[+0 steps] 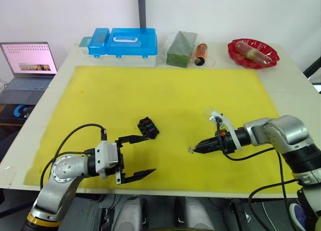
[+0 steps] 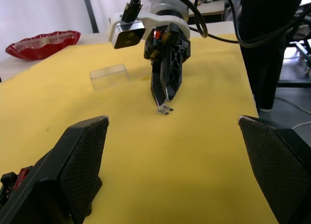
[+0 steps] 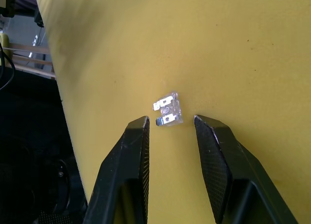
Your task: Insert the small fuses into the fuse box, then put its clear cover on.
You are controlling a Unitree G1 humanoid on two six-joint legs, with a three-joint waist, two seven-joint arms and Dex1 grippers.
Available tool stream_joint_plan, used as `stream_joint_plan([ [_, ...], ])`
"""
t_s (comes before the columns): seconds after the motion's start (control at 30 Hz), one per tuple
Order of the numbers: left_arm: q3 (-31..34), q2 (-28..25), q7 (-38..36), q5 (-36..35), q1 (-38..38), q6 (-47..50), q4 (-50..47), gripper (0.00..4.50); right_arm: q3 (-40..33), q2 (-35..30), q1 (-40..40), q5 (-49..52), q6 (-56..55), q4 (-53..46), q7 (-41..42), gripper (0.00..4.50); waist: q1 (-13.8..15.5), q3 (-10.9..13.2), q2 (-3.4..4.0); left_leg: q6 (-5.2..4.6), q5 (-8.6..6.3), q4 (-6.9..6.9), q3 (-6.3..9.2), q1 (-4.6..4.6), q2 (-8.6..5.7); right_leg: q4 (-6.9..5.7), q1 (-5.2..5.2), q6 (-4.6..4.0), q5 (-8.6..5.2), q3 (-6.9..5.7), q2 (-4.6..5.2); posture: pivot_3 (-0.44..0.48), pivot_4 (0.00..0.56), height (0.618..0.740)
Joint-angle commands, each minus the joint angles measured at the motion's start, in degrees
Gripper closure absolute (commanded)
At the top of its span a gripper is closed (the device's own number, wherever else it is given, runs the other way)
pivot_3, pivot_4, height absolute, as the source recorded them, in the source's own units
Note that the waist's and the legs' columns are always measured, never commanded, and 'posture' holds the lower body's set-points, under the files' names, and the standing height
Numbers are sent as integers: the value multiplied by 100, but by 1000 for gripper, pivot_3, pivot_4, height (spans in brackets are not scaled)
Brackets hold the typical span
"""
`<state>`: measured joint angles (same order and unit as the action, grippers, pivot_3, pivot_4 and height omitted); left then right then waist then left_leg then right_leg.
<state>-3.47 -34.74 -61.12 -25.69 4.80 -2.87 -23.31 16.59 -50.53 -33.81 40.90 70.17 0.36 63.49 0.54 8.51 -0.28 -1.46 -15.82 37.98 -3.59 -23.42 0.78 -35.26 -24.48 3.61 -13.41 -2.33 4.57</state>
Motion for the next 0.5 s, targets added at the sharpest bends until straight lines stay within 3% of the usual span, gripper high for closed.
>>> stream_joint_plan([
  [0.03, -21, 29, 74, -16, -23, -12, -194, 0, -143, 61, -142, -12, 122, 64, 57, 2973, 0, 0, 0, 0, 0, 0, 0, 0, 0, 0, 0, 0, 0, 0, 0, 0, 150, 740],
  [0.5, 59, -45, 113, -107, 8, 97, -341, 0, -50, 449, -132, -245, 194, 82, -47, 2973, -74, -1, 1, 3, -1, -8, 0, 0, 0, 0, -4, 0, 0, 0, 1, 0, 150, 740],
])
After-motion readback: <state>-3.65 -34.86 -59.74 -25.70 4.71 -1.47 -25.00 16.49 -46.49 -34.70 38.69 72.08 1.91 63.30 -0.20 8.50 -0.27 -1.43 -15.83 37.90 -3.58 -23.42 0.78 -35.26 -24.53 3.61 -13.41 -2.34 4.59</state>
